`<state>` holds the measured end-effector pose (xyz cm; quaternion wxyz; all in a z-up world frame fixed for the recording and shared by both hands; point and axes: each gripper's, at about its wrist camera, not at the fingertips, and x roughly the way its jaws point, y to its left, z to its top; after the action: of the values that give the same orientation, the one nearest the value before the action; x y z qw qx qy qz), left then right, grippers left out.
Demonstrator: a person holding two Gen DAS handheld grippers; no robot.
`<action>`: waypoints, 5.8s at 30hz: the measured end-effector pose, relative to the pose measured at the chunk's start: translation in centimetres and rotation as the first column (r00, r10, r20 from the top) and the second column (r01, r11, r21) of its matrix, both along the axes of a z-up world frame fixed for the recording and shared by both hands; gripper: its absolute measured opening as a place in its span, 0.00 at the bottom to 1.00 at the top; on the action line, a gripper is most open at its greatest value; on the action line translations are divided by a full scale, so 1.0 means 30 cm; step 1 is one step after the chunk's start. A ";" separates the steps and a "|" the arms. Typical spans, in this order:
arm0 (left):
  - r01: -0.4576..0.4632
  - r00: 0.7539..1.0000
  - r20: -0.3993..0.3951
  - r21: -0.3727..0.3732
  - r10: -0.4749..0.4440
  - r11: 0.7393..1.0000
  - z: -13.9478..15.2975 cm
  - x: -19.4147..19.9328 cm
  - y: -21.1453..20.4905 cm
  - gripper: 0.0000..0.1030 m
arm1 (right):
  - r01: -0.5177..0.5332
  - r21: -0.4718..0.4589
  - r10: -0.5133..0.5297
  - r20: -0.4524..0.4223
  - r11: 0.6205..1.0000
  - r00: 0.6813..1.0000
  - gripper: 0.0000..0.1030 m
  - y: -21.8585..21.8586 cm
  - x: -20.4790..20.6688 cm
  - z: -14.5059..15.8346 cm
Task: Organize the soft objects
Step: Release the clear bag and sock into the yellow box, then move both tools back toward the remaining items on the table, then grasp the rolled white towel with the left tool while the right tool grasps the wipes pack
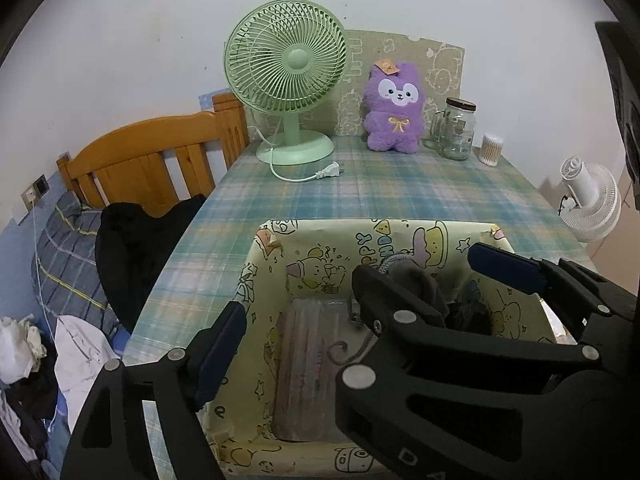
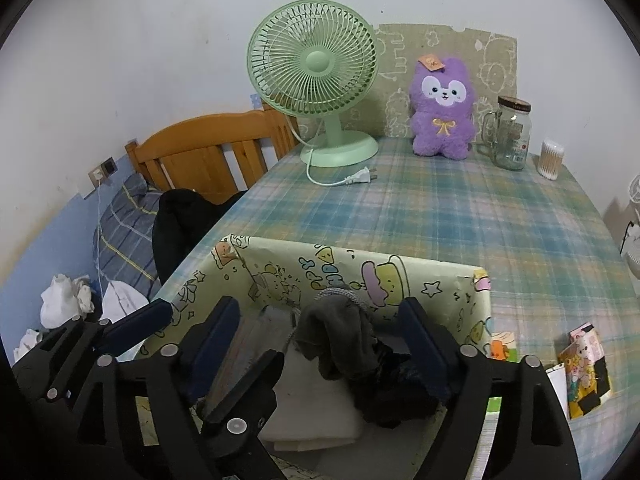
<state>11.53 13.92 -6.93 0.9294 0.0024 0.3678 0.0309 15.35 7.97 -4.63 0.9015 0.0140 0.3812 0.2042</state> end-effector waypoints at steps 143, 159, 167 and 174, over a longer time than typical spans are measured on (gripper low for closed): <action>0.074 0.992 -0.094 -0.059 -0.079 0.996 -0.218 0.020 -0.718 0.81 | 0.179 -0.048 -0.182 -0.056 0.983 0.982 0.66 -0.757 -0.043 -0.210; 0.148 0.981 -0.121 -0.051 -0.154 0.988 -0.251 0.046 -0.785 0.77 | 0.261 -0.083 -0.264 -0.020 0.962 0.964 0.25 -0.829 -0.048 -0.236; 0.146 0.978 -0.147 -0.044 -0.151 0.988 -0.277 0.093 -0.794 0.62 | 0.276 -0.084 -0.279 -0.024 0.958 0.960 0.25 -0.851 -0.047 -0.238; 0.148 0.980 -0.130 -0.046 -0.153 0.988 -0.275 0.085 -0.786 0.29 | 0.276 -0.074 -0.279 -0.031 0.958 0.960 0.25 -0.849 -0.051 -0.237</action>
<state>14.08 -9.66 -15.19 0.9024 0.0156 0.4281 -0.0462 13.82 -17.49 -11.73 0.9131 0.0404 0.4009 0.0620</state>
